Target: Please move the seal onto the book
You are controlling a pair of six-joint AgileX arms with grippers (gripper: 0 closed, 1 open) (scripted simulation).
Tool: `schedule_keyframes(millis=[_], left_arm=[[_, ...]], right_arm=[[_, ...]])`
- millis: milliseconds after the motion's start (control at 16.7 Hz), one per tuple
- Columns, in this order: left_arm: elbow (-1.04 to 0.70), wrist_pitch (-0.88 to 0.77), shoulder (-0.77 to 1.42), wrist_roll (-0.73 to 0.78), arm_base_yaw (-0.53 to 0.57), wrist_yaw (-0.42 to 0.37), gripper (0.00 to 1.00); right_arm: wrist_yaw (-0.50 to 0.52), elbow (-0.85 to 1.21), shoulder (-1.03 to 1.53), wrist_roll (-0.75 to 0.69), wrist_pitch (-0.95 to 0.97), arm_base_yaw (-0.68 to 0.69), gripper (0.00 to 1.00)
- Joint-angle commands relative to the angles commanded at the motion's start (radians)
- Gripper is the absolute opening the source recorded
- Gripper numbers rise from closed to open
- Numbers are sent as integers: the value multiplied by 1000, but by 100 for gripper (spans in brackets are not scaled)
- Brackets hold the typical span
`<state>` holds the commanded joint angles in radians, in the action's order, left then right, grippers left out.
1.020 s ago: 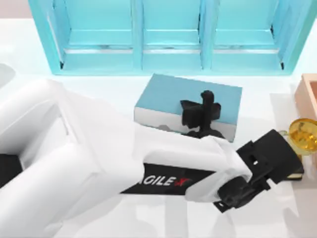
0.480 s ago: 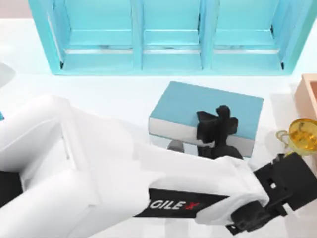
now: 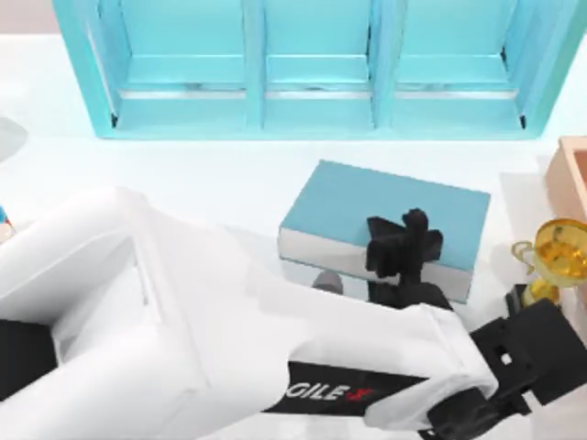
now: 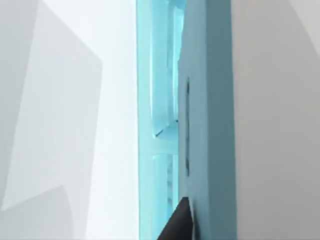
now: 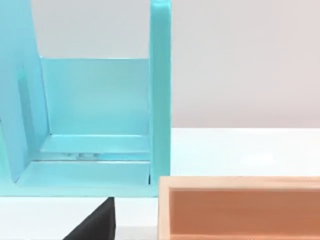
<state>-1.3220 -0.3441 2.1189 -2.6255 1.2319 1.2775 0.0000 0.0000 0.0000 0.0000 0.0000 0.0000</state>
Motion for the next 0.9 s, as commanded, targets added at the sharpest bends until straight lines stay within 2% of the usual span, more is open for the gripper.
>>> schedule_keyframes(millis=[420,900], left_arm=[[25,73,43,1,3,0,0],[25,73,43,1,3,0,60]], right_arm=[[0,0,0,0,0,0,100],[0,0,0,0,0,0,100]])
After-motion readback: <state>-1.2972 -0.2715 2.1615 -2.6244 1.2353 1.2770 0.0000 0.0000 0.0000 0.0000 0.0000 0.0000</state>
